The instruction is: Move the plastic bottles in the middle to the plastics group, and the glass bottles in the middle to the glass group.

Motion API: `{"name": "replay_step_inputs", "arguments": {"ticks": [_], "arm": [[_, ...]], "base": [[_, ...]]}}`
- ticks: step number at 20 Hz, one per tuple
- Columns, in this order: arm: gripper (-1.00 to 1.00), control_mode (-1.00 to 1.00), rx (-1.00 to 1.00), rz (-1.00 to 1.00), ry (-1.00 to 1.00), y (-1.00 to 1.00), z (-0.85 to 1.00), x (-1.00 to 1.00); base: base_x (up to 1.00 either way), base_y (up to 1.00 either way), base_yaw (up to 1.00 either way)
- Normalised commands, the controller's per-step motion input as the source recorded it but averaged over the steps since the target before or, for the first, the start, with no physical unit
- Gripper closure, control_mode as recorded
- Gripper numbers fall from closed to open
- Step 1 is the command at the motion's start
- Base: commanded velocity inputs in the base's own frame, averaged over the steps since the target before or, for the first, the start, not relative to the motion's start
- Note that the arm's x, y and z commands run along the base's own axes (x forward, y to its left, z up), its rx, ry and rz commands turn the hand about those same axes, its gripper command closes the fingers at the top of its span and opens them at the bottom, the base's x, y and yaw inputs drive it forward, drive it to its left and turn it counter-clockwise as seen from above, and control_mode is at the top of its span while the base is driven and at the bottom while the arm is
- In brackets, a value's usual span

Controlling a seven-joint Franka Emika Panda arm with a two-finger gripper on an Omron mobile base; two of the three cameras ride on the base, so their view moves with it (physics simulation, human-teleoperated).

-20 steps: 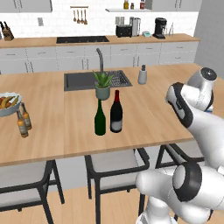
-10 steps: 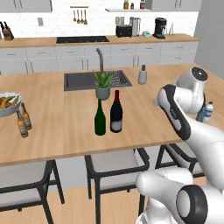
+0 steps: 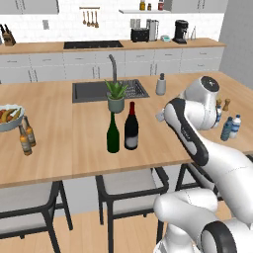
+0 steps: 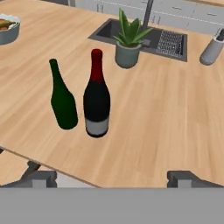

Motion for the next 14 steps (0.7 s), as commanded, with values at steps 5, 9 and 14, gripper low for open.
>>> {"name": "replay_step_inputs", "arguments": {"ticks": [5,9,14], "arm": [[-1.00,-1.00,0.06,0.04,0.00,0.33,0.06,0.00],[-1.00,-1.00,0.05,0.04,0.00,0.18,0.02,0.03],[-1.00,-1.00,0.03,0.03,0.00,0.20,0.00,0.04]], "base": [[0.00,0.00,0.00],[0.00,0.00,0.00],[0.00,0.00,0.00]]}}
